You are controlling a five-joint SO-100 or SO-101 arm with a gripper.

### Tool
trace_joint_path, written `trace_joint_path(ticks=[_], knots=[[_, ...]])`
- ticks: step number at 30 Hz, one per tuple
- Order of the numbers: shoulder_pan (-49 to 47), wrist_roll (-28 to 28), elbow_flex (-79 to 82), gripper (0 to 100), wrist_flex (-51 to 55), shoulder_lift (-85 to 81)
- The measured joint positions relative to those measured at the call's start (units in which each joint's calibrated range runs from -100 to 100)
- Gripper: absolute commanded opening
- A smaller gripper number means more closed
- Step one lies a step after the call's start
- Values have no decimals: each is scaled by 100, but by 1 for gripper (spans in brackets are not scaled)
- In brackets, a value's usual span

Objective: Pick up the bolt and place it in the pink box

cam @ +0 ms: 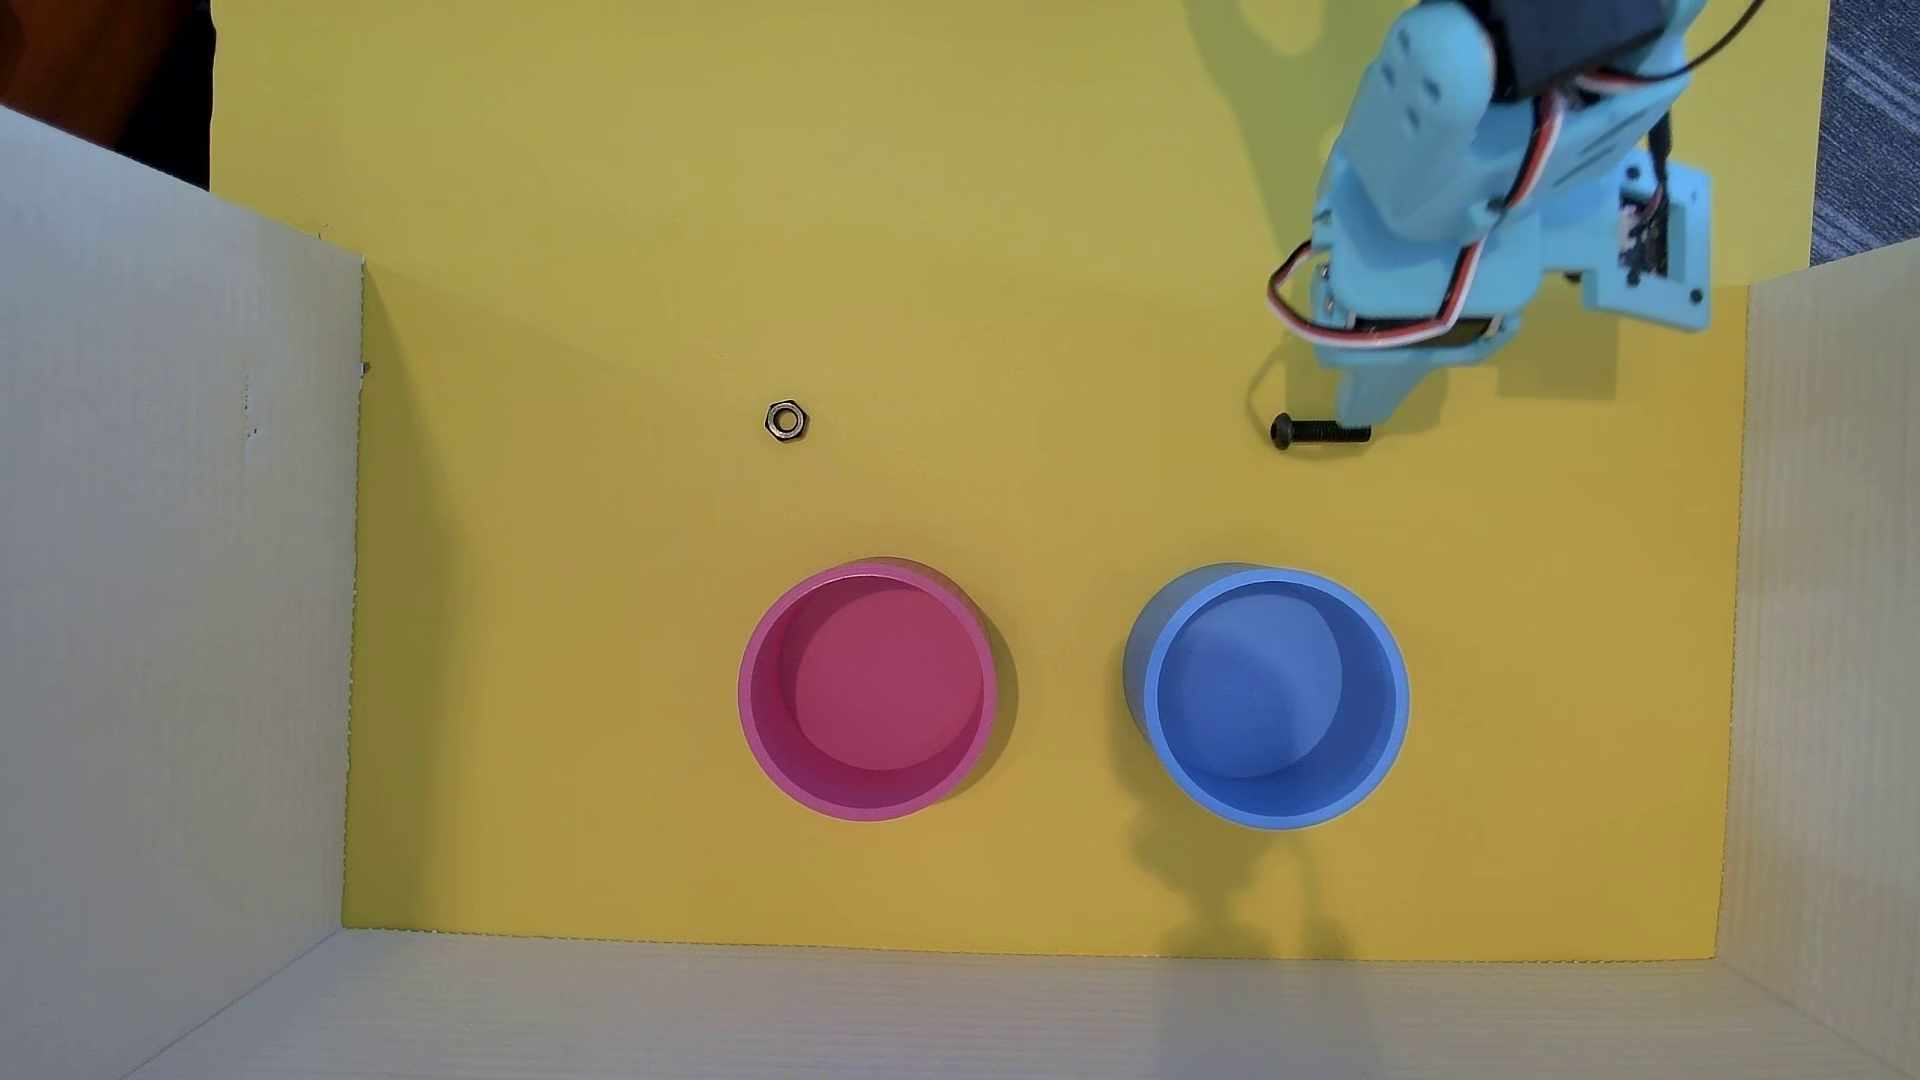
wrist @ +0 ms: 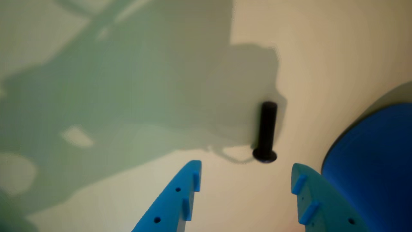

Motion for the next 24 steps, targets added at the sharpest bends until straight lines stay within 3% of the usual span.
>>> trace_joint_path(ticks=[24], knots=[[102,5,-1351,20,-351,1881]])
